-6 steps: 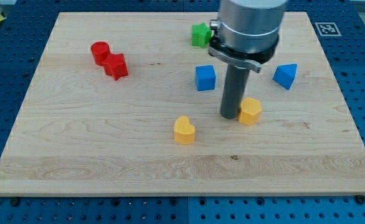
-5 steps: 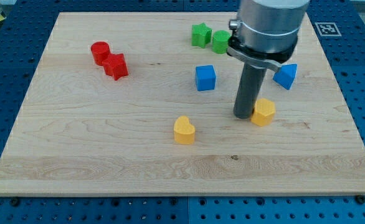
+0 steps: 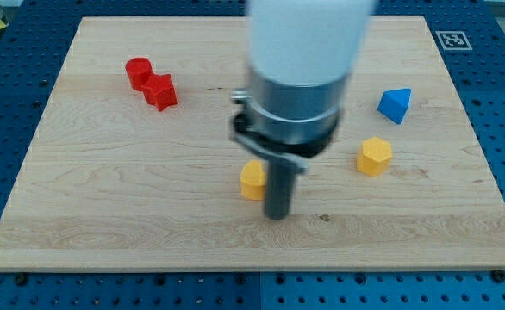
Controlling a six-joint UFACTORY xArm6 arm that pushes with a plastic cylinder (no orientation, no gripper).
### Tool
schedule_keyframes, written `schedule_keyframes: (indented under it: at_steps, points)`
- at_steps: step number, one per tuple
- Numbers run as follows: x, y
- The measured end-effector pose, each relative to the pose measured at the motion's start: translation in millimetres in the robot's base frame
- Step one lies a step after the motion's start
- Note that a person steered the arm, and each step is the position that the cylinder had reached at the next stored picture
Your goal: Move the yellow heart closer to the blue cube
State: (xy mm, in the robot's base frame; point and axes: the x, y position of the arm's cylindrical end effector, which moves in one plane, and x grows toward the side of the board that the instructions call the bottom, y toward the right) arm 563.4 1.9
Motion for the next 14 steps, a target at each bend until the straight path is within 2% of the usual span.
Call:
schedule_keyframes:
  at_steps: [1,5,7,12,14]
  points:
    - [-3,-45]
    - [-17,-10]
    - [-43,-9]
    - [-54,-13]
    - [-54,18]
